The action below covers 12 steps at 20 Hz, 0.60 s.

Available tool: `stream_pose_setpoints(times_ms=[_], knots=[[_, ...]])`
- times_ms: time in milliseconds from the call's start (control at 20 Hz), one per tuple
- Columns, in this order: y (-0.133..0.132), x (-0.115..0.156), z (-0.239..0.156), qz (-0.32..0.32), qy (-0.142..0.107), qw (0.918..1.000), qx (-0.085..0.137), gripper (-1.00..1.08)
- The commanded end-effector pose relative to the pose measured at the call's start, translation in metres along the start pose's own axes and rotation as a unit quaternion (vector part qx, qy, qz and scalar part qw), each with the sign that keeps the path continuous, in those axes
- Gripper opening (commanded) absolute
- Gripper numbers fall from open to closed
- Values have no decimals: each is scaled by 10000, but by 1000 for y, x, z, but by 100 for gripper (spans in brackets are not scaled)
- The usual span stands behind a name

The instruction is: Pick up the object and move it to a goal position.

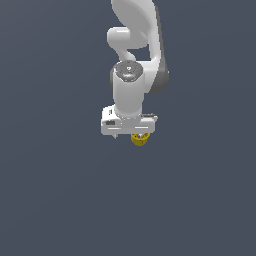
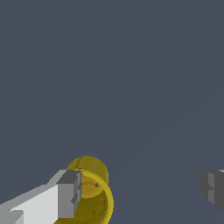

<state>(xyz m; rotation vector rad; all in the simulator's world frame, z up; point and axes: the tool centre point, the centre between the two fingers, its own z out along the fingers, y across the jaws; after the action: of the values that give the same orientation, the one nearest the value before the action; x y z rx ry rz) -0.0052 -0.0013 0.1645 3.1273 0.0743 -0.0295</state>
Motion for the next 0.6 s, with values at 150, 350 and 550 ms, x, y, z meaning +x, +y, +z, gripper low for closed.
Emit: stream_pose_setpoints(times_ms=[150,350,550], knots=[[1,0,1,2,-14,10000,25,28],[3,0,1,8,-30,10000,61,28],[-3,-3,4,-26,-84,10000,26,28]])
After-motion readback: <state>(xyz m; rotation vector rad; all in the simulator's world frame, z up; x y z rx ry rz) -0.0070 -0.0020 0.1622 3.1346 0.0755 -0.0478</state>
